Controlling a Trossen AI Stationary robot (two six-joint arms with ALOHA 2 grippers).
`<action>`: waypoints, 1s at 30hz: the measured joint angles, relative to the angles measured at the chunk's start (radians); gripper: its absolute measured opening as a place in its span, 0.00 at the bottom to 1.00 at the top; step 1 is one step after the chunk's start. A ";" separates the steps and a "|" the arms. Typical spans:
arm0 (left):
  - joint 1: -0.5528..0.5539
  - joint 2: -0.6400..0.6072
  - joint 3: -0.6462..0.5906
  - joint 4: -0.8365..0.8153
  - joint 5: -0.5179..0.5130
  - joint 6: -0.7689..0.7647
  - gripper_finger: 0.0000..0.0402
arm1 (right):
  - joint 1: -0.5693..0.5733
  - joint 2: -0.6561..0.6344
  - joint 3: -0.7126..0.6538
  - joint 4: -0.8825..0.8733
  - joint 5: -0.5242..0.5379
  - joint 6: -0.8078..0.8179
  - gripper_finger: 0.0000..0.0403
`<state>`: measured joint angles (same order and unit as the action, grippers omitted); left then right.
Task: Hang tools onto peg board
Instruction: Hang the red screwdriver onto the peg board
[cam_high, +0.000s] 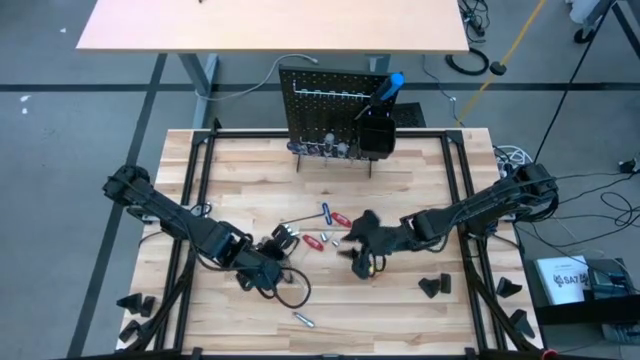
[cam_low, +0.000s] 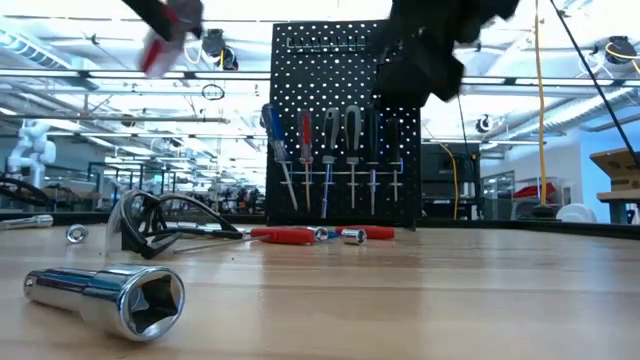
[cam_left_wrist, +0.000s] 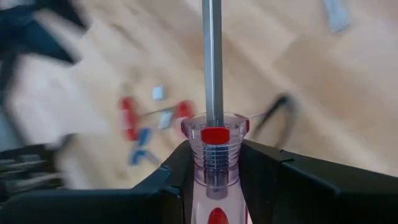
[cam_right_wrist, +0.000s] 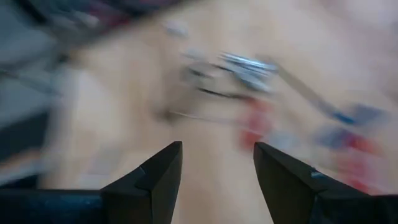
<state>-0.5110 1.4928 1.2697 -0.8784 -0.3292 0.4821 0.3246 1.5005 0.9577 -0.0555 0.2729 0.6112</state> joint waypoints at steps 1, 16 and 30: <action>0.000 0.000 -0.001 0.004 -0.040 0.033 0.23 | -0.004 0.000 0.000 0.057 -0.054 0.000 0.48; 0.034 0.093 -0.001 0.225 -0.345 0.508 0.23 | -0.062 0.003 0.000 0.269 -0.253 0.214 0.48; 0.090 0.101 -0.002 0.446 -0.388 0.732 0.23 | -0.062 0.035 0.000 0.278 -0.217 0.174 0.48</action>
<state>-0.4211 1.5940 1.2678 -0.4329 -0.7173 1.2141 0.2629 1.5356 0.9578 0.2221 0.0557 0.7853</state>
